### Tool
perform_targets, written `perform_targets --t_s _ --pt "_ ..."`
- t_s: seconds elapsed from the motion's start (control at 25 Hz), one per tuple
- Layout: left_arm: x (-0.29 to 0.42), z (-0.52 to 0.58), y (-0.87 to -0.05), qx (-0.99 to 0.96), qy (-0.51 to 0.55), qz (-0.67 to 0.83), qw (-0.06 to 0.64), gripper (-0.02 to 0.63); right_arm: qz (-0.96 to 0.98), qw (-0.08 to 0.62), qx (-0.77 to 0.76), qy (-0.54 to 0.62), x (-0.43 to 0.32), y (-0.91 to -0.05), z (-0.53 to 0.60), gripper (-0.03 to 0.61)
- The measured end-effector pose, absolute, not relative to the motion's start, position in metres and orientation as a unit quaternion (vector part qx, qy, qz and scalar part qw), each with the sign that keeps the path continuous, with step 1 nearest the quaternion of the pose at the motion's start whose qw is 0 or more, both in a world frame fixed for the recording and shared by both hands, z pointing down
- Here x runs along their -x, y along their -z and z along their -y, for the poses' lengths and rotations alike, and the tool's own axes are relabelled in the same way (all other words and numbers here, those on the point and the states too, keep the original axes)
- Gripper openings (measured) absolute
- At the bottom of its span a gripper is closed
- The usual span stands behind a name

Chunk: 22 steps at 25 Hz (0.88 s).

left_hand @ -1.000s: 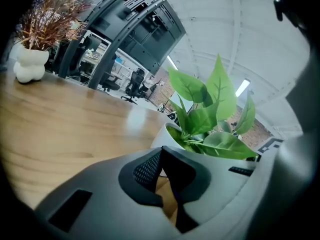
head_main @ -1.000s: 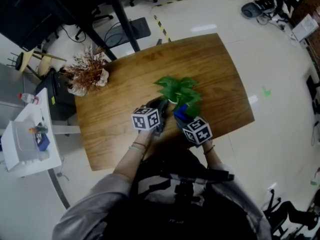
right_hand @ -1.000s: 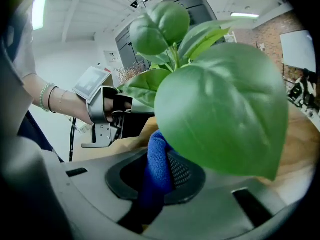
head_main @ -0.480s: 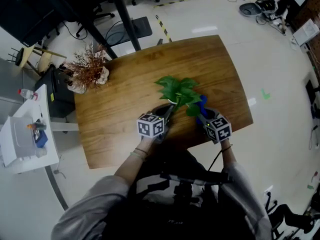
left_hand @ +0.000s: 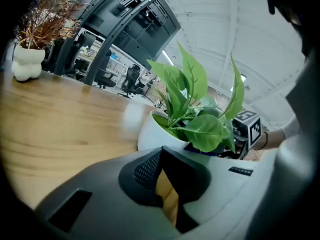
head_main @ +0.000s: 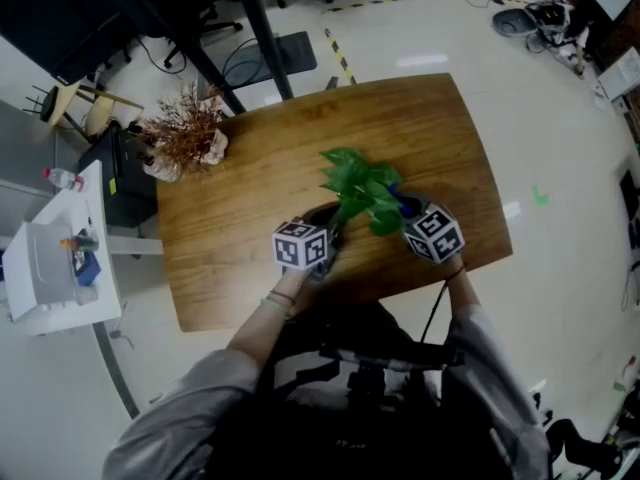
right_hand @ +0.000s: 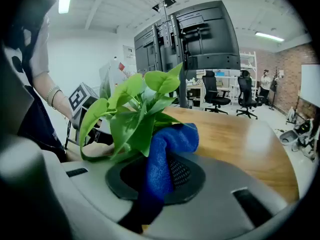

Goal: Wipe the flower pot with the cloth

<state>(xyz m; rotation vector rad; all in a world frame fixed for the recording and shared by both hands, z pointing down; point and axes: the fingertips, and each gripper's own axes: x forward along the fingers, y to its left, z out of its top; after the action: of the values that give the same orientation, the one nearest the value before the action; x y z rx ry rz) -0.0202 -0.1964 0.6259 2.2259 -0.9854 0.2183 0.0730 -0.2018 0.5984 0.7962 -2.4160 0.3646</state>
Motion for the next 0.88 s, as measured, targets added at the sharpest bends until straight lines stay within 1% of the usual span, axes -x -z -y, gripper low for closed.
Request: perform_targets --t_s 0.4,0.64,0.76,0.88 --pt "0.053 0.224 -0.623 -0.84 -0.061 0.416 0.342 0.005 0.89 0.283 -0.302 -0.192 -0.034 -0.629 0.171 0.06" --pt "0.057 0.223 -0.618 -0.846 -0.058 0.411 0.336 0.005 0.873 0.27 -0.342 -0.22 -0.035 -0.628 0.173 0.06" --pt "0.06 0.216 -0.614 -0.852 -0.063 0.404 0.327 0.005 0.855 0.257 -0.378 -0.247 -0.043 -0.625 0.169 0.06" --pt "0.064 0.207 -0.606 -0.866 -0.074 0.391 0.304 0.005 0.838 0.227 -0.418 -0.266 -0.046 -0.617 0.161 0.06"
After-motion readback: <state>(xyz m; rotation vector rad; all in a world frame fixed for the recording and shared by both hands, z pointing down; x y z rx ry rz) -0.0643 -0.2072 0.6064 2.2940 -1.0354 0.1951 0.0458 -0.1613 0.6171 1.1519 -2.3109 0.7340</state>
